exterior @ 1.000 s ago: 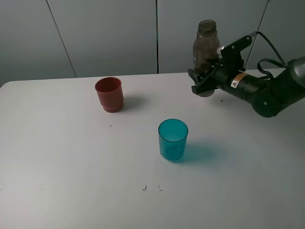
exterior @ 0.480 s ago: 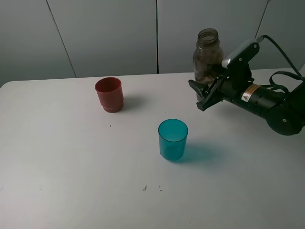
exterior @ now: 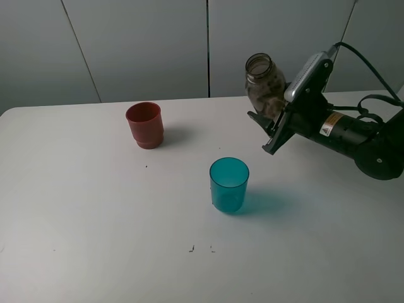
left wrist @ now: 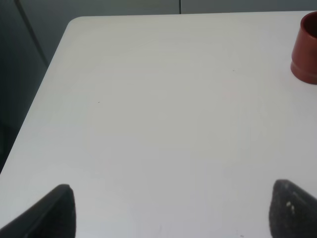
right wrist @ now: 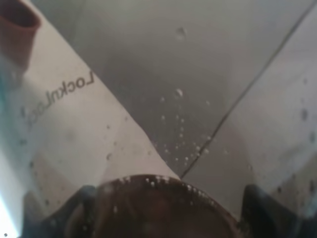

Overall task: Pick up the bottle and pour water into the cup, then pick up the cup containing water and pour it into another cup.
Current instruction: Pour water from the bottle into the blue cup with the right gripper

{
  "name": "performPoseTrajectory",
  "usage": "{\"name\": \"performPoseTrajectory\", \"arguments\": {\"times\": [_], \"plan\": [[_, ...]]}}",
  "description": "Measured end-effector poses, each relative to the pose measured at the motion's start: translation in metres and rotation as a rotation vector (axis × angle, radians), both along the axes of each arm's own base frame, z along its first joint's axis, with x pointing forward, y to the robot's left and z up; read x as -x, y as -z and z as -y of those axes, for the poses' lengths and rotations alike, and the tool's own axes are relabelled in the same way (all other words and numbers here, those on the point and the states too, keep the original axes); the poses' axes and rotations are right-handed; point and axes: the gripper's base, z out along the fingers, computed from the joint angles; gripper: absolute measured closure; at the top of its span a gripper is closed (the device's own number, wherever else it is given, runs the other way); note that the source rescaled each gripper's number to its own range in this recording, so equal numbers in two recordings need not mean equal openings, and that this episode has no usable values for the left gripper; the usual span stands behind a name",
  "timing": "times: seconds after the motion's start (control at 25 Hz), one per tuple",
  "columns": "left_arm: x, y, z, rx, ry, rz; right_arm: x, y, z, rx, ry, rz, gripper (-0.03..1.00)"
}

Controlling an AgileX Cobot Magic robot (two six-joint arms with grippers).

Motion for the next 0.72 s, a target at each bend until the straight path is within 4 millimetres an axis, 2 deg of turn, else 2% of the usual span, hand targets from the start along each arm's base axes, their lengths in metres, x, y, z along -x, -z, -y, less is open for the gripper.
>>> {"name": "performPoseTrajectory", "arguments": {"times": [0.72], "plan": [[0.0000,0.0000,0.0000,0.000,0.000,0.000,0.0007,0.0001,-0.0008,0.305,-0.081,0.237,0.95]]}}
